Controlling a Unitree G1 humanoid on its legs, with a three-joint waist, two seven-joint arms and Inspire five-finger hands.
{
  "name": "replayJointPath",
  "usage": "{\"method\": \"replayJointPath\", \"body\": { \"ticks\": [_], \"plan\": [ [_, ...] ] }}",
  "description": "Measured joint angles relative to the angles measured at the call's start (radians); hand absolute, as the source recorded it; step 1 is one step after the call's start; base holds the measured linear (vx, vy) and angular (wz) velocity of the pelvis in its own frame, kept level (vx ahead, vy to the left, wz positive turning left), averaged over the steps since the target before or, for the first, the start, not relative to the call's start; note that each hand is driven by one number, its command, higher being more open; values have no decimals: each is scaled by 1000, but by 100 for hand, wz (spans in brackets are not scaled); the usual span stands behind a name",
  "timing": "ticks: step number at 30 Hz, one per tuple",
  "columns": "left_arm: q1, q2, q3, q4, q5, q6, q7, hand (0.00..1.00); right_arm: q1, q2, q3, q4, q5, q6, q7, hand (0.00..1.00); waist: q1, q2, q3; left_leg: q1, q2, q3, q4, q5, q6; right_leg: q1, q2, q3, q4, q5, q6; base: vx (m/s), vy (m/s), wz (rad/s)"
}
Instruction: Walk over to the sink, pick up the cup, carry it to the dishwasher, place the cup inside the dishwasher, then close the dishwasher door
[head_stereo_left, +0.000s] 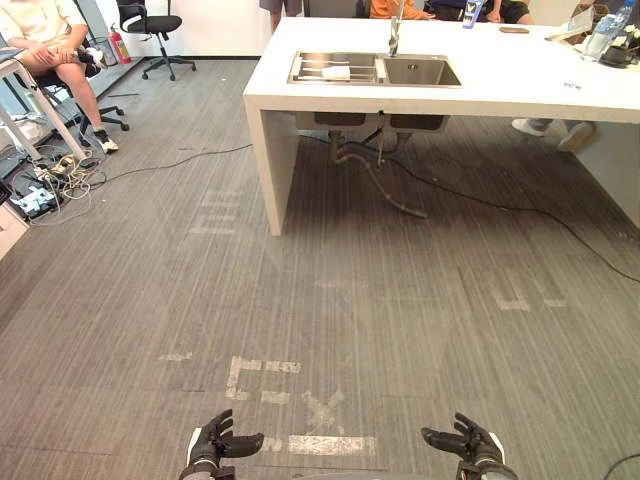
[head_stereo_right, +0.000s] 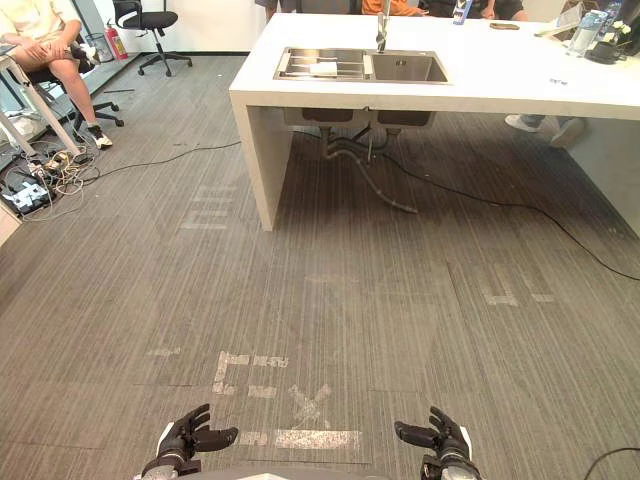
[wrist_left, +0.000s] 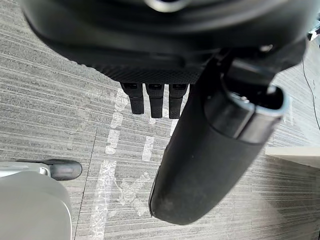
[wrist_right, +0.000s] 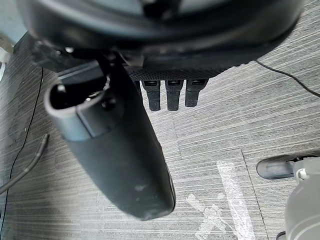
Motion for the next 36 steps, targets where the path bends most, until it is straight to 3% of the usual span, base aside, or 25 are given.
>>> {"method": "replayJointPath", "body": {
  "ticks": [24, 27, 29, 31, 32, 33, 34, 35, 36],
  "plan": [
    [11, 8, 22, -2, -18, 0, 0, 90, -48, -51, -35, 1, 4, 1, 17, 90, -2, 15, 22, -6, 4, 15, -44, 22, -2, -11, 4, 10, -44, 30, -7, 2, -1, -2],
    [12, 9, 22, -3, -20, 0, 2, 90, -66, -51, -35, 1, 4, 1, 16, 90, 1, 16, 28, -18, 10, 36, -36, 11, 2, -29, 9, 29, -43, 22, -9, 57, -6, -22],
    [12, 9, 21, -12, -22, 0, 3, 90, -76, -51, -36, 0, 4, 2, 14, 90, 2, 16, 34, -35, 18, 49, 25, -39, 1, -34, 16, 43, -23, -2, -10, 108, -3, -20],
    [12, 9, 21, -38, -31, 0, 3, 90, -80, -51, -41, -2, 3, 2, 11, 90, 4, 16, 39, -62, 22, 52, 102, -95, 3, -70, 18, 43, 69, -72, -1, 117, -7, -7],
    [11, 9, 20, -60, -39, 0, 3, 90, -80, -51, -48, -3, 4, 2, 9, 90, 4, 12, 51, -68, 16, 52, 150, -134, 10, -105, 11, 40, 177, -141, 26, 121, -3, 0],
    [9, 9, 20, -67, -39, 0, 3, 90, -79, -52, -52, -3, 4, 2, 8, 90, 4, 11, 54, -70, 11, 52, 168, -152, 12, -123, 3, 32, 237, -168, 41, 134, 8, -6],
    [5, 8, 20, -75, -40, 0, 4, 90, -78, -51, -56, -4, 4, 4, 5, 90, 8, 13, 56, -69, 5, 58, 189, -180, 18, -181, -11, 7, 386, -202, 76, 155, 28, -9],
    [-1, 12, 19, -83, -42, 0, 5, 90, -78, -45, -56, -9, 4, 7, 2, 90, 9, 13, 68, -49, 0, 60, 189, -195, 29, -261, -27, -19, 578, -205, 91, 190, 31, -4],
    [-8, 17, 17, -87, -46, 0, 8, 90, -77, -41, -53, -9, 4, 9, 3, 90, 6, 12, 80, -31, -4, 55, 187, -202, 35, -295, -40, -38, 656, -225, 87, 329, 24, 9]
  ]
}}
